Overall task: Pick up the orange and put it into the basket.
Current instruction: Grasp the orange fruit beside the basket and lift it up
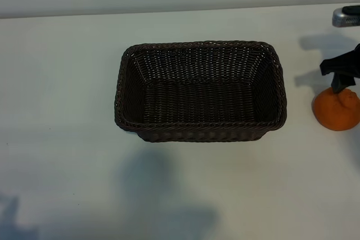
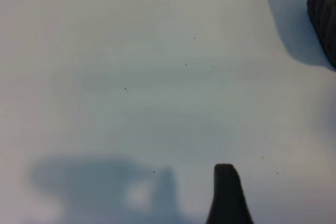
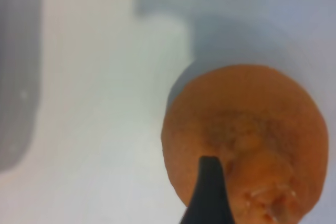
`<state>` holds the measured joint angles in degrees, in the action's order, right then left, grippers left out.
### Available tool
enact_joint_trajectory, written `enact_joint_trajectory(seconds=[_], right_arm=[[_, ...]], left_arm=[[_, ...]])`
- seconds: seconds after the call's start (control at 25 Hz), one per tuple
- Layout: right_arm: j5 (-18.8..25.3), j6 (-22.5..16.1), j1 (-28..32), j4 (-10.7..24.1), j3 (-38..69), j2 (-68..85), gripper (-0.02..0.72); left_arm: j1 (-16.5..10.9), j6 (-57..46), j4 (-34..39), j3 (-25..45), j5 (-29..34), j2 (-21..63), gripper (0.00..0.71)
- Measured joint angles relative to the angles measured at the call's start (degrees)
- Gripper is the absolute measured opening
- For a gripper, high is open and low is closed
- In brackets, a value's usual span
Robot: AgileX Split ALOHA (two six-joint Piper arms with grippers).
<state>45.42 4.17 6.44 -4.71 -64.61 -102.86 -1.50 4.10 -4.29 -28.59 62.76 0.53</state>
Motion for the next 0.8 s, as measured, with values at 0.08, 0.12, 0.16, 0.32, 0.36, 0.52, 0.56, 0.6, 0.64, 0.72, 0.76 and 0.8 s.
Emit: enact_joint_trajectory(seconds=[0.08,0.12,0.16,0.32,0.36,0.52,0.56,0.6,0.64,0.72,0.76,0.8], right_arm=[[0.2,0.0,0.0,0.0,0.0,-1.0,0.552],[0.3,0.0,0.0,0.0,0.0,-1.4,0.552],[0.4,0.0,0.0,0.0,0.0,-1.7,0.552],[0.5,0.0,0.0,0.0,0.0,-2.8,0.539],[0.6,0.0,0.0,0.0,0.0,-3.2,0.528],[1.5,0.0,0.0,0.0,0.0,-3.6,0.365],[1.8,0.0,0.0,0.0,0.0,-3.6,0.293],[2.3,0.0,0.0,0.0,0.0,-3.6,0.213],[2.6,0.0,0.0,0.0,0.0,-3.6,0.140],[3.1,0.0,0.0,0.0,-0.2,-3.6,0.099],[3.2,0.0,0.0,0.0,-0.2,-3.6,0.099],[3.4,0.0,0.0,0.0,-0.2,-3.2,0.099]], left_arm=[[0.0,0.0,0.0,0.0,0.0,0.0,0.489],[0.0,0.0,0.0,0.0,0.0,0.0,0.489],[0.0,0.0,0.0,0.0,0.0,0.0,0.489],[0.0,0.0,0.0,0.0,0.0,0.0,0.489],[0.0,0.0,0.0,0.0,0.0,0.0,0.488],[0.0,0.0,-0.1,0.0,0.0,0.0,0.489],[0.0,0.0,-0.1,0.0,0.0,0.0,0.488],[0.0,0.0,-0.1,0.0,0.0,0.0,0.488],[0.0,0.0,-0.1,0.0,0.0,0.0,0.488],[0.0,0.0,-0.1,0.0,0.0,0.0,0.488],[0.0,0.0,-0.1,0.0,0.0,0.0,0.488],[0.0,0.0,-0.1,0.0,0.0,0.0,0.488]])
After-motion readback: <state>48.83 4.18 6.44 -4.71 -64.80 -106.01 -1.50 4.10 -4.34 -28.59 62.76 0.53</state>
